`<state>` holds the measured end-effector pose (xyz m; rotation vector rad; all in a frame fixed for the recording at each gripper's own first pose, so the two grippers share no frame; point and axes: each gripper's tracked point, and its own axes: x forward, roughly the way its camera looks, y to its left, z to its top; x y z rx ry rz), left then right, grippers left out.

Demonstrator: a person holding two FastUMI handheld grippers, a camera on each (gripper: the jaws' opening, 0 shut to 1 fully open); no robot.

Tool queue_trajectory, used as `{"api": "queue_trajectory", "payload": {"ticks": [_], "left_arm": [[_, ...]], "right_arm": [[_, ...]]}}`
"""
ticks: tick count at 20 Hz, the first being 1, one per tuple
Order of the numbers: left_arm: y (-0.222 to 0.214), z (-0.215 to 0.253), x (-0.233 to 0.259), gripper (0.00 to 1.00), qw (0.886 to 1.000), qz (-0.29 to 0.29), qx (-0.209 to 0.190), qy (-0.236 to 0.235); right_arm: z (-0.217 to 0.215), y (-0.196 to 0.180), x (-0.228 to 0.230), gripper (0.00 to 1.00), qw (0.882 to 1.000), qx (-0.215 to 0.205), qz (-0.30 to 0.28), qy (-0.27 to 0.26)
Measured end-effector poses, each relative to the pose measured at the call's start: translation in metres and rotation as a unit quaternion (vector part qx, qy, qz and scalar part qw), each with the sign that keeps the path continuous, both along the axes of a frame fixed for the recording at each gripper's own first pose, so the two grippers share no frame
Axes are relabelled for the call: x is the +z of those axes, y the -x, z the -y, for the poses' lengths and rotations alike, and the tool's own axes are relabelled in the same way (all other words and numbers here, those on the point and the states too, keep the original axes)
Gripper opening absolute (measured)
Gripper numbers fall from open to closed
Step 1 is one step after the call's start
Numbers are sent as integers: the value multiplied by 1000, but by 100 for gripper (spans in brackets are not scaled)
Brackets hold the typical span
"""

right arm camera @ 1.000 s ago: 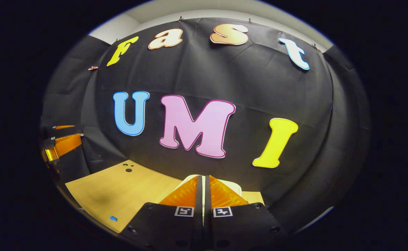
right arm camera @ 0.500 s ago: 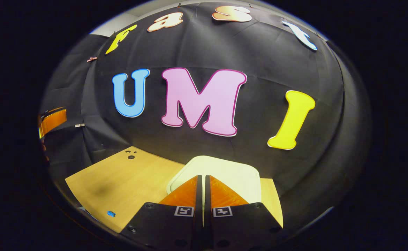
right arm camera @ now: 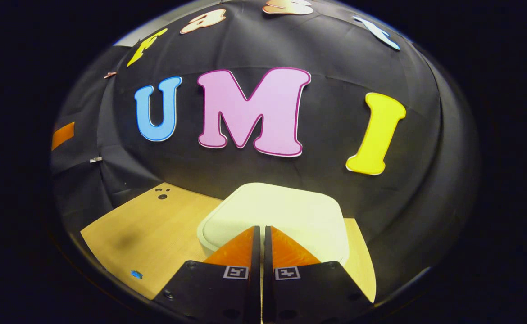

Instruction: Press the lid of the desktop garbage bin to open it, pick up the crumpled paper on the desktop and throw it into the bin, then pick up the pop can on the desktop and drop it into the bin, and finally close the garbage bin lid.

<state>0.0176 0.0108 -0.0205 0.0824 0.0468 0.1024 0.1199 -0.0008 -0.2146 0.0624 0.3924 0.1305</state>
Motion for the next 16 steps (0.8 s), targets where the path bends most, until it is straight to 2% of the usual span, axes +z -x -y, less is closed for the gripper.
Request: {"api": "queue_trajectory", "payload": {"ticks": [5, 11, 16], "left_arm": [[3, 0, -3, 91, 1000, -7, 5, 3], [8, 0, 0, 91, 1000, -3, 11, 7], [14, -2, 1, 91, 1000, -4, 14, 8]], "right_arm": [[2, 4, -6, 7, 1000, -7, 6, -9], [1, 3, -2, 7, 1000, -13, 16, 20], [-3, 6, 10, 6, 1000, 4, 17, 14]]}}
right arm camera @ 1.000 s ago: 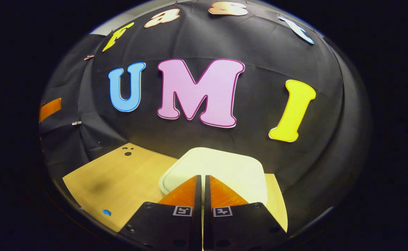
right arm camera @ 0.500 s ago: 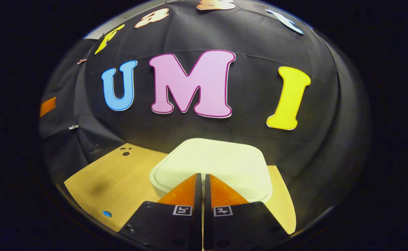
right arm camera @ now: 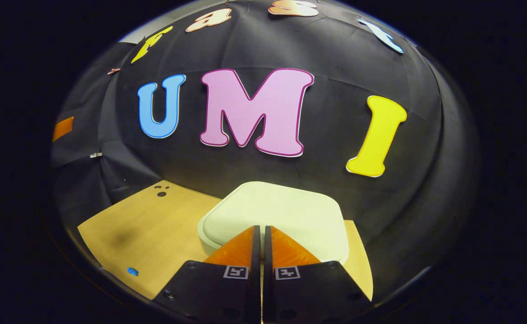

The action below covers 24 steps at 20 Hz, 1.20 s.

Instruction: Press the lid of the desktop garbage bin to open it, pick up the crumpled paper on the desktop and throw it into the bin, then pick up the pop can on the desktop and drop it into the bin, and finally close the garbage bin lid.

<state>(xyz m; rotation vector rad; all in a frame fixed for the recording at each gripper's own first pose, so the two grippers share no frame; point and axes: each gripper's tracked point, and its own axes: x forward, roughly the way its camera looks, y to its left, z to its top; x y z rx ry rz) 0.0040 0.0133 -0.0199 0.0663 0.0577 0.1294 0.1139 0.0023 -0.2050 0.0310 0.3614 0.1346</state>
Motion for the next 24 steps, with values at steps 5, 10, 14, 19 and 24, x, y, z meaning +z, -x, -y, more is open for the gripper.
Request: {"api": "queue_trajectory", "payload": {"ticks": [5, 10, 14, 19, 24], "left_arm": [[4, 0, -1, 91, 1000, 0, 0, 1], [5, 4, -5, 91, 1000, -5, -11, 8], [5, 5, -15, 91, 1000, -18, -22, 8], [12, 3, -54, 91, 996, -67, -45, 45], [32, -1, -127, 91, 983, -151, -57, 82]], "right_arm": [[3, 7, 38, 10, 999, -8, 49, 0], [1, 17, 48, 13, 999, -2, 51, -2], [-2, 28, 57, 16, 999, -2, 53, -12], [-11, 50, 65, 16, 998, 9, 52, -23], [-25, 74, 65, 22, 998, 29, 53, -16]]}}
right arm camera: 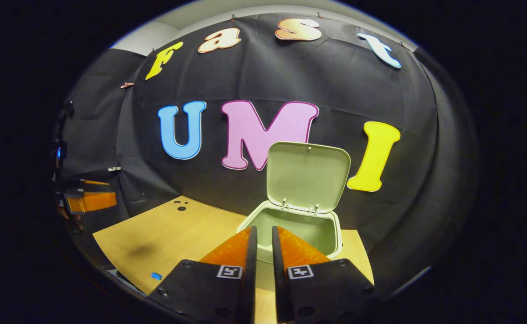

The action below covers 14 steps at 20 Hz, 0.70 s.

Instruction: Press the lid of the desktop garbage bin to open it, pick up the crumpled paper on the desktop and throw it into the bin, then pick up the pop can on the desktop and drop it into the bin, and finally close the garbage bin lid.

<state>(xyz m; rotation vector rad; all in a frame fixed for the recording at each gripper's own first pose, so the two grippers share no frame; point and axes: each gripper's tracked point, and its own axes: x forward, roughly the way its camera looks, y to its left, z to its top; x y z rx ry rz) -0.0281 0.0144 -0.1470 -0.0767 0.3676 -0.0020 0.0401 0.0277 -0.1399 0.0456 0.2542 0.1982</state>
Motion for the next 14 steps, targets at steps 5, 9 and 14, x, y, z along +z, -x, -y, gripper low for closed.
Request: {"api": "queue_trajectory", "payload": {"ticks": [5, 9, 14], "left_arm": [[35, 13, -79, 92, 996, -84, -19, 27], [51, 18, -130, 91, 990, -134, -35, 9], [65, 22, -180, 89, 983, -176, -52, 0]], "right_arm": [[-14, 24, -3, 38, 1000, 21, -11, -5], [-21, 39, -1, 46, 999, 18, -22, -40], [-20, 57, -6, 54, 999, 7, -23, -38]]}}
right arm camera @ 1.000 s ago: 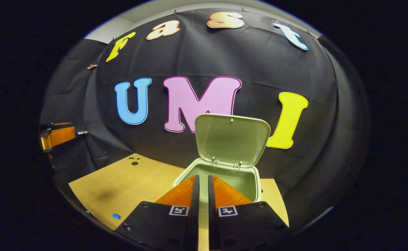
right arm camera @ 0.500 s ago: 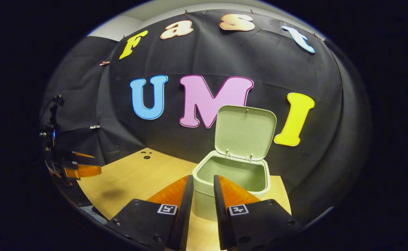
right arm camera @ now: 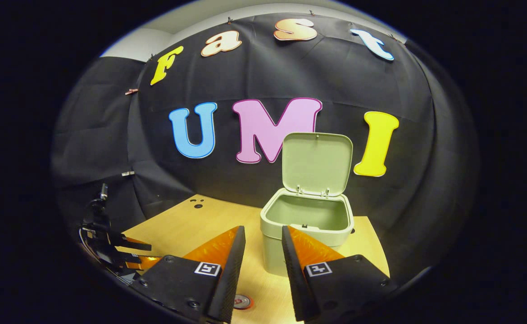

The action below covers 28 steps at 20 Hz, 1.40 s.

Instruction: Press the lid of the desktop garbage bin to open it, pick up the crumpled paper on the desktop and throw it into the bin, then pick up the pop can on the desktop and drop it into the bin, and finally close the garbage bin lid.

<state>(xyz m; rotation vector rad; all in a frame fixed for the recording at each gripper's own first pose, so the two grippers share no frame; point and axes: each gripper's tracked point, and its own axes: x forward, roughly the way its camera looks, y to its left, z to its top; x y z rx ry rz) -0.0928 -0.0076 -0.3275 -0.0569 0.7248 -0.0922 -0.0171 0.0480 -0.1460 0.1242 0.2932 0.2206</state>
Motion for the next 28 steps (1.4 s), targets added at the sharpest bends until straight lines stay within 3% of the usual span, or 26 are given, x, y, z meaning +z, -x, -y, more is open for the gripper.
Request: {"api": "queue_trajectory", "payload": {"ticks": [2, 5, 12, 21, 26, 28], "left_arm": [[2, 5, -18, 88, 1000, -16, -9, -2], [8, 9, -47, 88, 999, -40, -28, -11], [12, 11, -103, 81, 995, -93, -32, -21], [8, 11, -137, 72, 990, -131, -36, -38], [4, 11, -144, 54, 988, -142, -38, -37], [5, 12, -140, 53, 988, -142, -37, -35]], "right_arm": [[1, 8, -6, 53, 1000, -1, -11, 1], [5, 19, -15, 63, 1000, -7, -23, 0], [17, 35, -23, 64, 999, -18, -41, 17], [29, 49, -33, 64, 997, -31, -61, 27], [38, 54, -39, 64, 996, -41, -70, 25], [38, 55, -41, 64, 996, -44, -74, 21]]}}
